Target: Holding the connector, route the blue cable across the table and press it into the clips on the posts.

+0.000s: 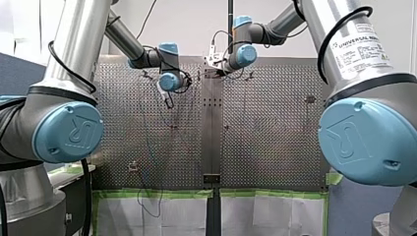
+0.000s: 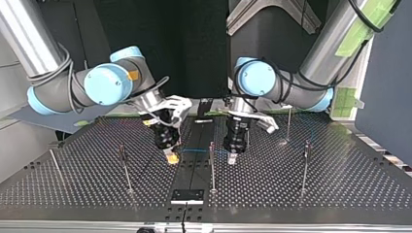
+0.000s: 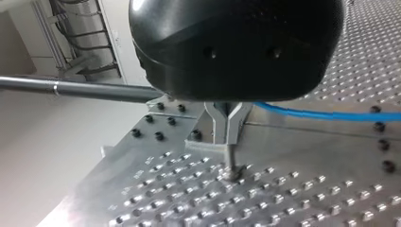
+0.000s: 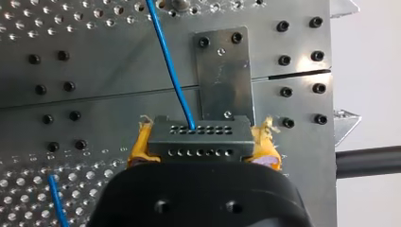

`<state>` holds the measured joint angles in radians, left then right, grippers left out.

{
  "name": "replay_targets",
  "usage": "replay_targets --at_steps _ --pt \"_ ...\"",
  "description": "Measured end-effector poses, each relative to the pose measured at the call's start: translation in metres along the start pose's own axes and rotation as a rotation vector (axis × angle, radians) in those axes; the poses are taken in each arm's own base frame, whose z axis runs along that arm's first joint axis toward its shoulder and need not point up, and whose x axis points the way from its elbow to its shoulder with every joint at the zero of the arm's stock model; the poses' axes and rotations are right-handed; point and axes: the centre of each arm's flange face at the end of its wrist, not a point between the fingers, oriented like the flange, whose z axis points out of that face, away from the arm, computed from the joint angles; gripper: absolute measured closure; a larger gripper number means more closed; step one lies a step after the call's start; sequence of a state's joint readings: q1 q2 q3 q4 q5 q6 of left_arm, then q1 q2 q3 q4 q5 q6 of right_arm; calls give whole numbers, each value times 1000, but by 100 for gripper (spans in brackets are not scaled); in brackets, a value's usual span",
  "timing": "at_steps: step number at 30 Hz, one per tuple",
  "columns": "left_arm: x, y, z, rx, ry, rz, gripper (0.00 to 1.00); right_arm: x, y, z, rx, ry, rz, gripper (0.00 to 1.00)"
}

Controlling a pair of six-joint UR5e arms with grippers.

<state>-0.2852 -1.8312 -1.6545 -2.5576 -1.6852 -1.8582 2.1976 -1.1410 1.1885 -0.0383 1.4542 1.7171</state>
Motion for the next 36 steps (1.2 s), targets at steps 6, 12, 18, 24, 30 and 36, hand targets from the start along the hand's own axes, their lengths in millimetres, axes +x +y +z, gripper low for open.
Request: replay_targets --at_steps 6,12,18,24,30,36 --pt "-9 3 8 -1 -13 0 100 3 8 1 -1 5 -1 100" --pt "-8 6 7 -7 4 2 100 4 13 2 -7 7 -1 100" --pt "-4 4 2 -15 38 9 34 4 18 2 -14 7 -1 100" --pt "0 1 -5 -40 78 39 0 5 26 3 -25 7 0 100" --pt "4 -2 -12 -50 122 52 0 6 34 3 -39 6 -1 100" --pt "2 -9 -30 -49 173 59 0 7 42 3 -57 4 -5 100"
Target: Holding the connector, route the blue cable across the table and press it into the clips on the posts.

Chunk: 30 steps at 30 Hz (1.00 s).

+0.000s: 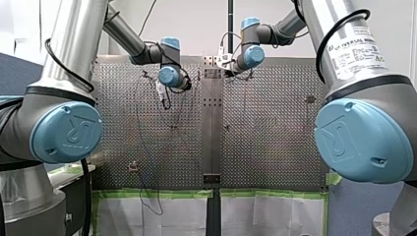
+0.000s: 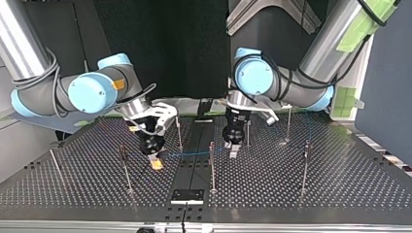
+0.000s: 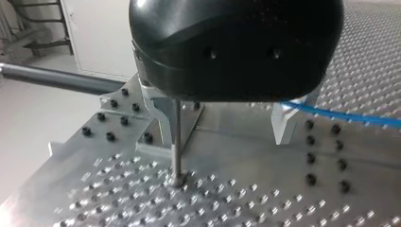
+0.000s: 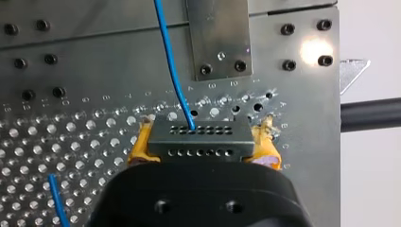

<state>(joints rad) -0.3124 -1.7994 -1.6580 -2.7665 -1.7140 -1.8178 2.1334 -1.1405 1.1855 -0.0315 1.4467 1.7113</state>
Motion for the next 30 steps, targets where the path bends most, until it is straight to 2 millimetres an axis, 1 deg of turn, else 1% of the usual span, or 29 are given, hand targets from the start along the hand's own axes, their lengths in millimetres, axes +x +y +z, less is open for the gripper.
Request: replay_targets --at_steps 7,16,20,24,30 --pt "-1 -12 -32 18 45 2 0 -2 9 -1 -28 -11 -7 100" --pt "-7 -26 -71 54 54 2 0 -12 15 -4 -56 -35 -15 100" --pt "-16 -38 -86 81 43 14 0 -15 16 -5 -58 -43 -14 100" --pt "-19 -48 -93 101 32 34 0 -20 16 -6 -60 -52 -12 100" --pt "-23 -62 -97 102 -10 64 0 -26 17 -8 -62 -64 -10 100"
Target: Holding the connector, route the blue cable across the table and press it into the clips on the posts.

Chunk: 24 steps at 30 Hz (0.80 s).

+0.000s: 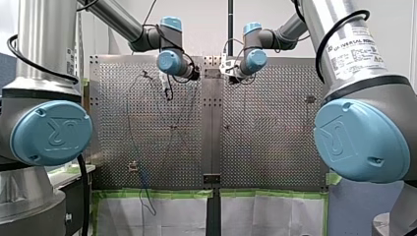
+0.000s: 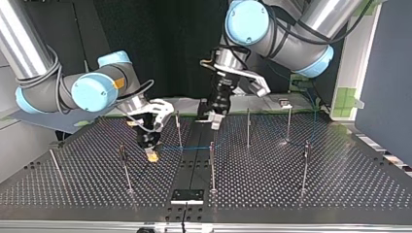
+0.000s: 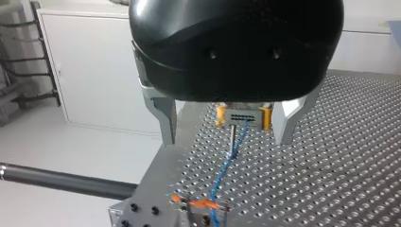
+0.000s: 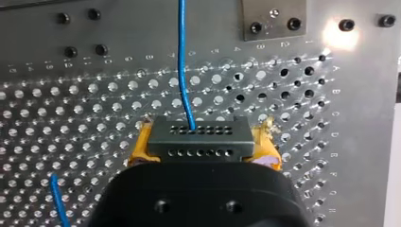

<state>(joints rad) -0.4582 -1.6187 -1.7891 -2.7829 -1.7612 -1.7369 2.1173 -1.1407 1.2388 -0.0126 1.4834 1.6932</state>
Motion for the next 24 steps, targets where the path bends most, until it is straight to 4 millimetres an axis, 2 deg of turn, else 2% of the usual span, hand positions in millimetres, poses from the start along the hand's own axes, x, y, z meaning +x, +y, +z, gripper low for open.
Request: replay_targets --at_steps 11,24 --pt "-23 -24 7 -14 -42 27 0 -14 14 -2 -23 -29 8 100" --pt "-18 -53 30 -16 -26 78 0 -16 39 -1 -62 -37 16 100"
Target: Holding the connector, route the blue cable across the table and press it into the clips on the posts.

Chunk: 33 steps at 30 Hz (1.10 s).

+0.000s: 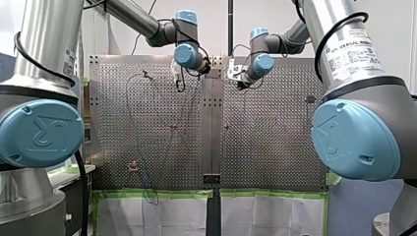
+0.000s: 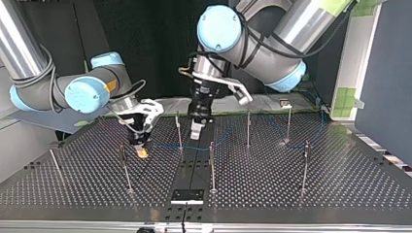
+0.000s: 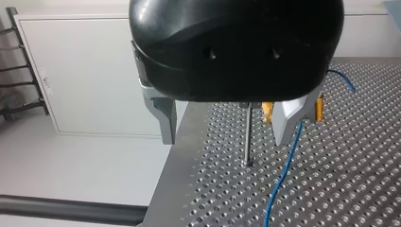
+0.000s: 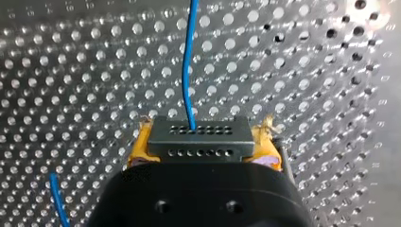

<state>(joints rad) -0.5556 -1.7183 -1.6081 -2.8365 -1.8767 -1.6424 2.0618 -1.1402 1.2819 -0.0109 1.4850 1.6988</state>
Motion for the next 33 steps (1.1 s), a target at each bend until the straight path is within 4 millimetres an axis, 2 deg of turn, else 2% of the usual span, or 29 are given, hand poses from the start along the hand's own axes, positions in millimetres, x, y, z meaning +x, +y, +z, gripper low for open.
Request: replay_targets --at_steps 6,15,33 --pt "-2 -8 6 -9 -7 3 0 -1 5 1 -7 -3 0 100" --pt "12 -20 20 -48 36 55 0 -1 10 1 -15 -3 0 100" --pt "31 -22 75 -175 24 79 0 -1 11 1 -17 -3 -4 100"
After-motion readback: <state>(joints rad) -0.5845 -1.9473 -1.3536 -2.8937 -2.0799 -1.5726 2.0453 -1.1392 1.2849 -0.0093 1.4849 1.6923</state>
